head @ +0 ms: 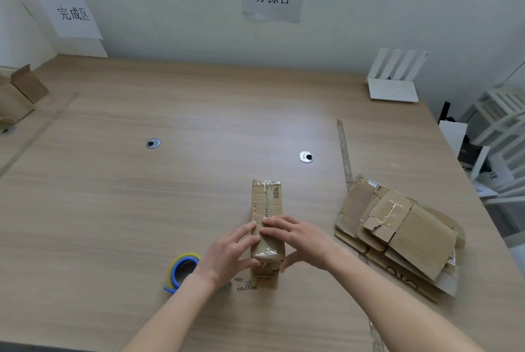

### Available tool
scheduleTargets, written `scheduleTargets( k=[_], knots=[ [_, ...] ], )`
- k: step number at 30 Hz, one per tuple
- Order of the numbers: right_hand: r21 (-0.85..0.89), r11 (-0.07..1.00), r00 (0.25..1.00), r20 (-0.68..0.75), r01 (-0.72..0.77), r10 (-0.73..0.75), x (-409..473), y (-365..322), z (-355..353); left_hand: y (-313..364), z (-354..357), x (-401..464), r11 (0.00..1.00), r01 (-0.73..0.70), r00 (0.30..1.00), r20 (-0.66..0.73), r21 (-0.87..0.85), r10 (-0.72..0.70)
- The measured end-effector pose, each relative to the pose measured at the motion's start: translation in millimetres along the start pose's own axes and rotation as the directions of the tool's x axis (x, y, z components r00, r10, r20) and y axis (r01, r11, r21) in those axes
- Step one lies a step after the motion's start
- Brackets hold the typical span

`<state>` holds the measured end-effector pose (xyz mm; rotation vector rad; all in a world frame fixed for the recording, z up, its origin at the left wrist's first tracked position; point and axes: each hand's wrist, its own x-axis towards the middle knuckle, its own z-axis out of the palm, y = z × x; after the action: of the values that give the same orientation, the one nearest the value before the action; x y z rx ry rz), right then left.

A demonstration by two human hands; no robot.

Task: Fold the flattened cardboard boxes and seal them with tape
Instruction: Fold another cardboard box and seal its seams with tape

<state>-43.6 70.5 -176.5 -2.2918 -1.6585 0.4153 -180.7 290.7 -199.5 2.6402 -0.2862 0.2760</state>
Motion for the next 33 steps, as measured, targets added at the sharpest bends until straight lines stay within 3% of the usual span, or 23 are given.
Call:
scheduleTargets(
  k=[4,9,11,13,15,16,17,19,21,24,29,33],
  knots=[
    [-0.006,0.999,0.999,0.036,0.036,-0.035,8,2,-13,0,-2,3,1.0,-0.006,1.0,0.03,0.008,0.005],
    [0.021,1.0,0.999,0.034,0.0,-0.001,2,-2,-16,6,-3,0,0.992,0.115,0.991,0.069,-0.057,-0.111],
    [0.137,0.988,0.997,-0.011,-0.075,0.077,-5,-7,-18,11,-8,1,0.982,0.174,0.984,0.055,-0.08,-0.17],
    [0.257,0.946,0.958,-0.159,-0.195,0.24,-10,-13,-16,19,-12,6,0.957,0.265,0.964,0.04,-0.122,-0.262],
    [0.411,0.846,0.823,-0.306,-0.34,0.479,-9,-20,-12,25,-11,16,0.888,0.412,0.911,0.065,-0.204,-0.408],
    [0.511,0.763,0.746,-0.305,-0.397,0.592,-6,-23,-9,29,-11,22,0.826,0.494,0.868,0.099,-0.272,-0.487],
    [0.616,0.658,0.689,-0.243,-0.434,0.683,-1,-26,-8,33,-11,28,0.735,0.581,0.81,0.165,-0.351,-0.562],
    [0.792,0.422,0.664,-0.028,-0.442,0.747,9,-34,-10,41,-10,40,0.535,0.673,0.722,0.297,-0.51,-0.625],
    [0.853,0.305,0.671,0.069,-0.424,0.738,14,-39,-15,49,-16,49,0.418,0.681,0.698,0.359,-0.602,-0.62],
    [0.887,0.257,0.636,0.052,-0.384,0.77,16,-41,-40,56,-34,59,0.32,0.651,0.687,0.355,-0.688,-0.634],
    [0.914,0.2,0.705,0.12,-0.354,0.699,21,-58,-126,71,-89,85,0.394,0.572,0.743,0.25,-0.72,-0.621],
    [0.945,0.154,0.693,0.094,-0.288,0.714,20,-78,-195,101,-150,107,0.341,0.459,0.765,0.17,-0.82,-0.622]
  ],
)
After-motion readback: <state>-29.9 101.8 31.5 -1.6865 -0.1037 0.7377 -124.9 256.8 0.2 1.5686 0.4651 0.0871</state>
